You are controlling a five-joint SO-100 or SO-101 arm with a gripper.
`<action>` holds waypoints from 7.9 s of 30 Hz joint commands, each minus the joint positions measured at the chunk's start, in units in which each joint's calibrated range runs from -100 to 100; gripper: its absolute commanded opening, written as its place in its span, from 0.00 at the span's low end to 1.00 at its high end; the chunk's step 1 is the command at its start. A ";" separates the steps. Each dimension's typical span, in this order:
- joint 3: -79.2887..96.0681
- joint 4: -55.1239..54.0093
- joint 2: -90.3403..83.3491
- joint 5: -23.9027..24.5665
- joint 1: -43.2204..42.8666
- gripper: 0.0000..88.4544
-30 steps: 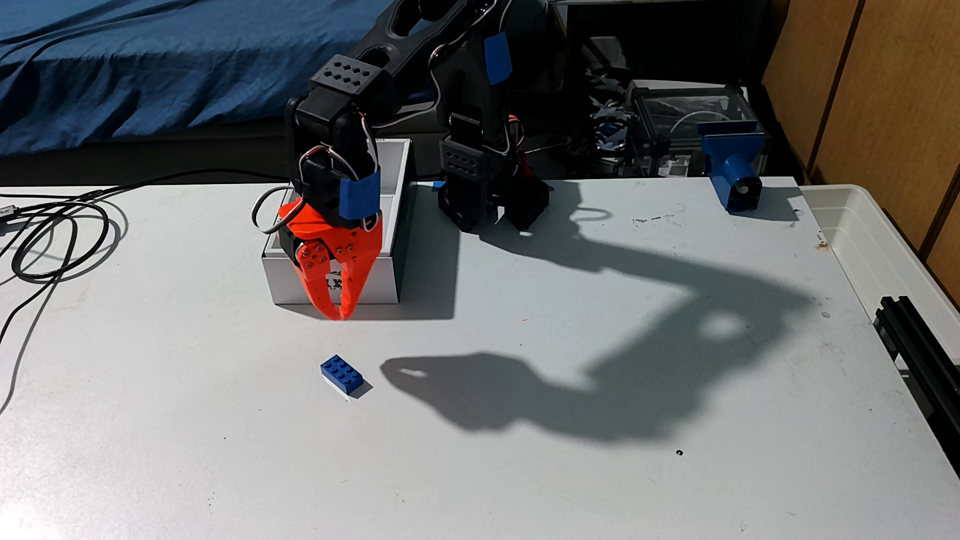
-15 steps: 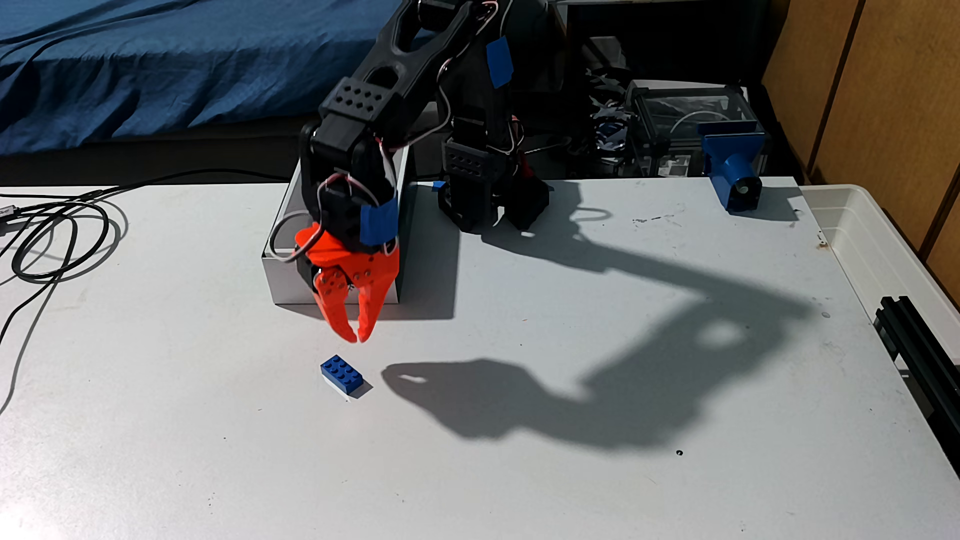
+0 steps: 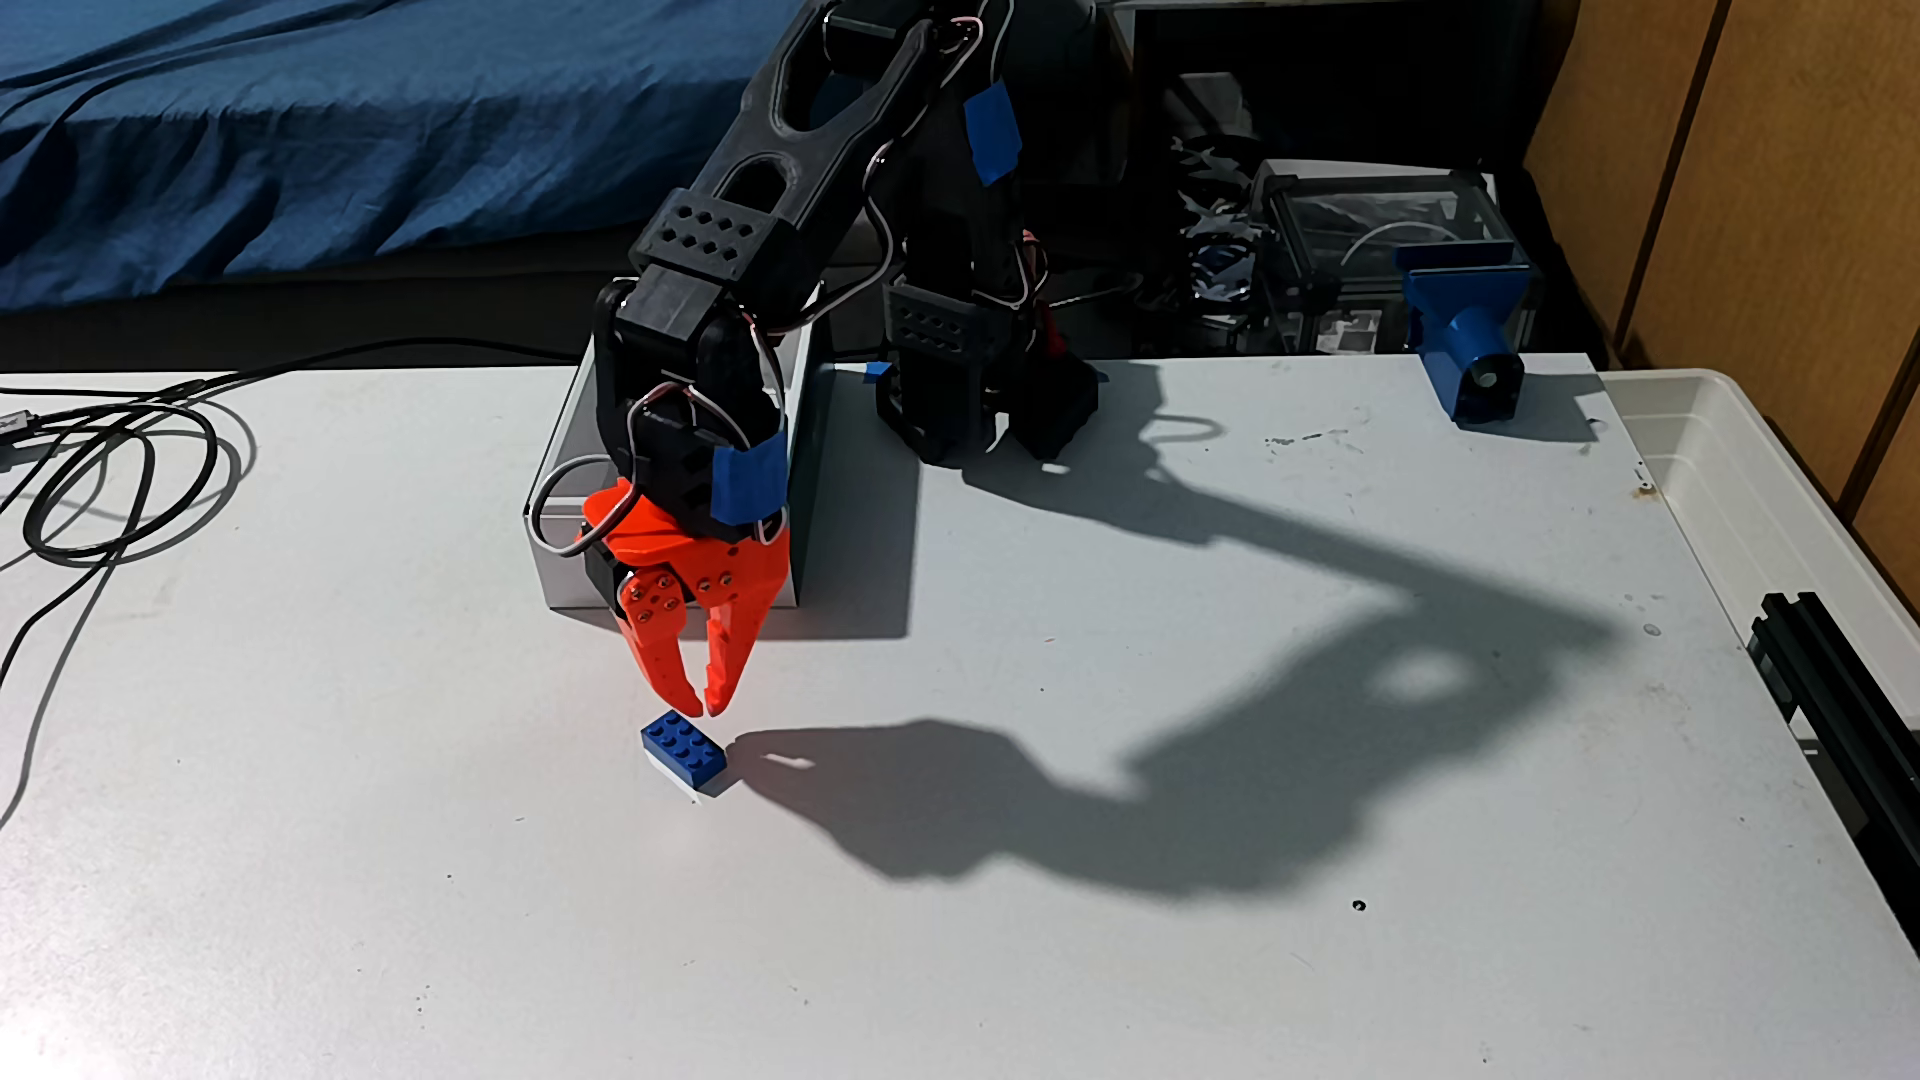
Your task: Grab the blue brick and place in box
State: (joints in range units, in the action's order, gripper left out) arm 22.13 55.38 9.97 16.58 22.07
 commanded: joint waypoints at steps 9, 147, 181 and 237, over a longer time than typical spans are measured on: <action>-4.47 1.88 -0.79 -0.14 1.41 0.01; -20.00 16.27 11.47 -4.08 1.04 0.01; -42.00 44.28 4.71 -12.29 16.64 0.01; -3.94 39.19 -27.34 -22.97 27.12 0.14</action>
State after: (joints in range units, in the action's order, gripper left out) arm 24.72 90.34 -15.46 -7.26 50.92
